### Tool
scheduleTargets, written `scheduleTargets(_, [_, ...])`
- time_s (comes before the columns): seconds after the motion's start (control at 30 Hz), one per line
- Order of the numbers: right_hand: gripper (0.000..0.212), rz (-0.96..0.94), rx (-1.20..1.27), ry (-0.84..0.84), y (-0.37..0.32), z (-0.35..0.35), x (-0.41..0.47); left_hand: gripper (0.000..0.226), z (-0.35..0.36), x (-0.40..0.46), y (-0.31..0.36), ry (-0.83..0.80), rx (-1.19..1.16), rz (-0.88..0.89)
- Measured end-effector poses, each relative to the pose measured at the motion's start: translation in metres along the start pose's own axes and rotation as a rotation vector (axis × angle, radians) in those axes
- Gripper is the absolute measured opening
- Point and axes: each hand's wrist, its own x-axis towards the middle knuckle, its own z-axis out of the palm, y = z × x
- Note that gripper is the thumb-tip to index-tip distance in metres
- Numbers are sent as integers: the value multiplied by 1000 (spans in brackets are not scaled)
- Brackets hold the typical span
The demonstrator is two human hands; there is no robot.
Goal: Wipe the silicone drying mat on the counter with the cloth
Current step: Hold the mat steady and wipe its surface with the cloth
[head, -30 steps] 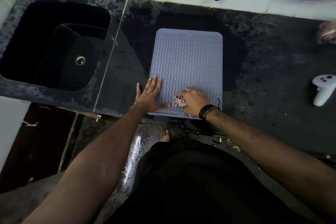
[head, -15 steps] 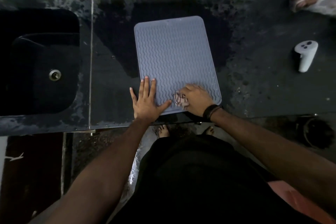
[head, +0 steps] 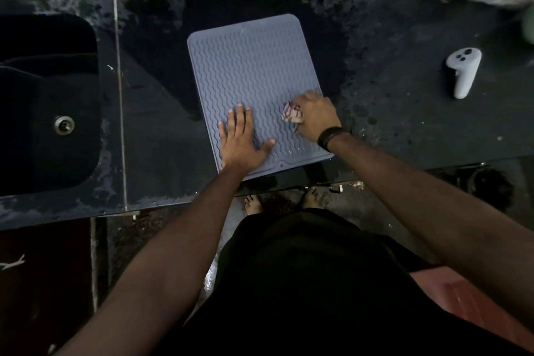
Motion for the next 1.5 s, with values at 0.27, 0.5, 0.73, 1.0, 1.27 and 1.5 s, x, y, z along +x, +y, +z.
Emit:
scheduleTargets(0.27, [59,-193,-61,-152,22,18,-78,103,1,1,-3,-26,1,-3])
scheduleTargets(0.5, [50,-219,14,-46,-1,-5,-33,104,-7,1,-3,-65,12,-2])
scheduleTargets(0.73, [55,-436,-87,-153,-12,15,-51,104,-14,-4,-11,-92,48,-7])
scheduleTargets(1.0, [43,-200,76,6,13,-13,2,104,-12,-7,-9,-79,12,-34])
scheduleTargets(1.27, [60,-272,-60,-112,33,-1,-29,103,-12,-7,-9,-71,28,-36])
scheduleTargets(1.5, [39,-282,-62,-142,28,-7,-46,104,-7,-6,-13,-63,37,-20])
